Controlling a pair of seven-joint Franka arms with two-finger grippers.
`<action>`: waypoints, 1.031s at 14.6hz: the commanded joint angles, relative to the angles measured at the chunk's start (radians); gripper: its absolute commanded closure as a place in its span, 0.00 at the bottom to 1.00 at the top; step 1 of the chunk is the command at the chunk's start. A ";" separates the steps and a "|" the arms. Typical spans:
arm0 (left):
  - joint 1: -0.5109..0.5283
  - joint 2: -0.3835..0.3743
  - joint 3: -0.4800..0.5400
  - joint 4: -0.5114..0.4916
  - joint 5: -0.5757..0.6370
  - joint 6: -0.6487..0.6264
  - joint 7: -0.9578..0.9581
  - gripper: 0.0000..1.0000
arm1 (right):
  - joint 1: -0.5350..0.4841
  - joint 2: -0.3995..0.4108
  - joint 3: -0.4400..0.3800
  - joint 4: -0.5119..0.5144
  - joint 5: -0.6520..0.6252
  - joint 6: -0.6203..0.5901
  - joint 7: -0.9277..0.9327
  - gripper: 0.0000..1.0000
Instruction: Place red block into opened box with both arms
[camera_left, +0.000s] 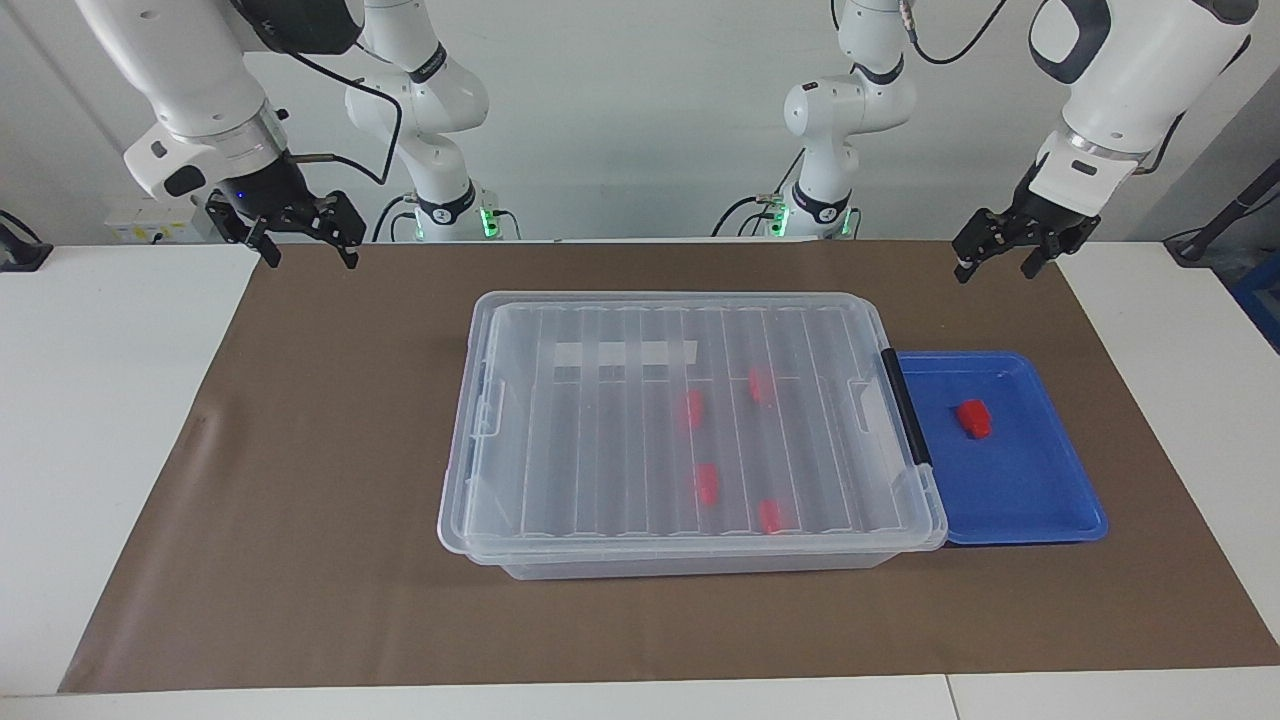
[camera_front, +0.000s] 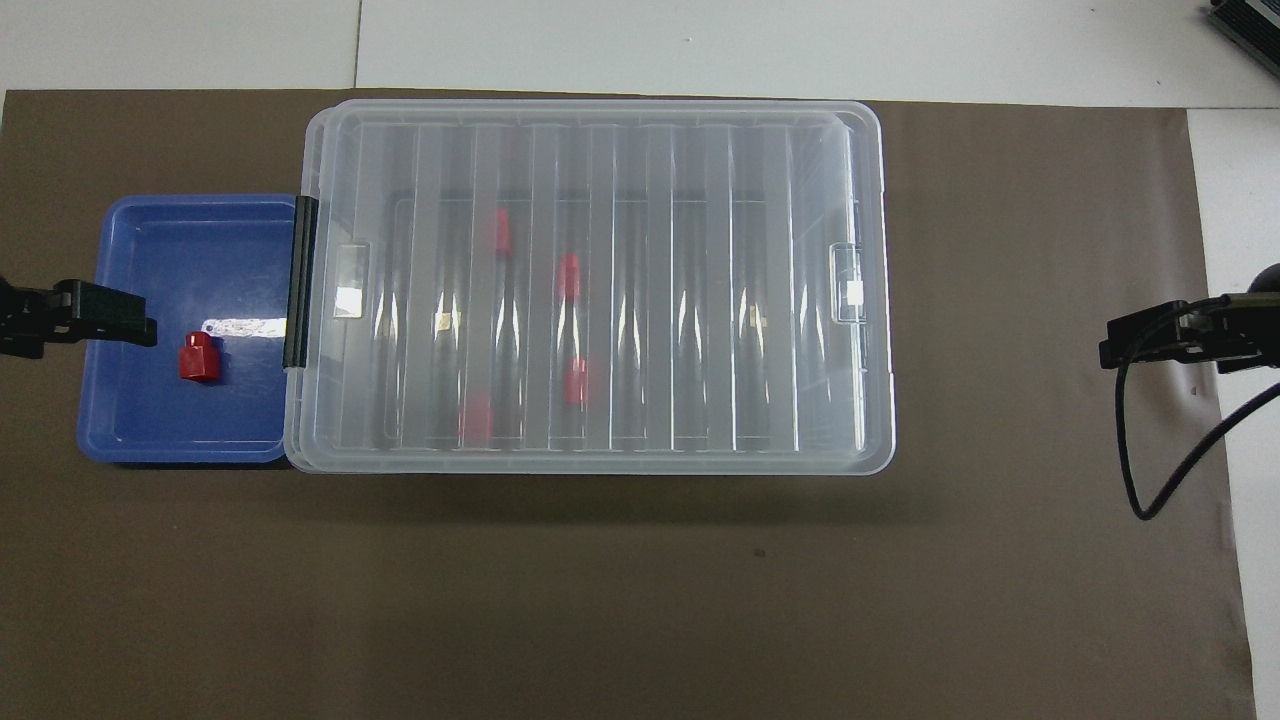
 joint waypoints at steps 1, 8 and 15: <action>0.000 -0.033 0.005 -0.043 0.000 0.027 -0.008 0.00 | -0.009 -0.021 0.003 -0.021 0.003 0.015 0.015 0.00; 0.000 -0.033 0.005 -0.044 0.000 0.031 -0.008 0.00 | 0.013 0.008 0.012 -0.086 0.022 0.218 0.059 0.00; 0.000 -0.035 0.005 -0.051 0.000 0.031 -0.008 0.00 | 0.140 0.170 0.020 -0.113 0.083 0.494 0.073 0.00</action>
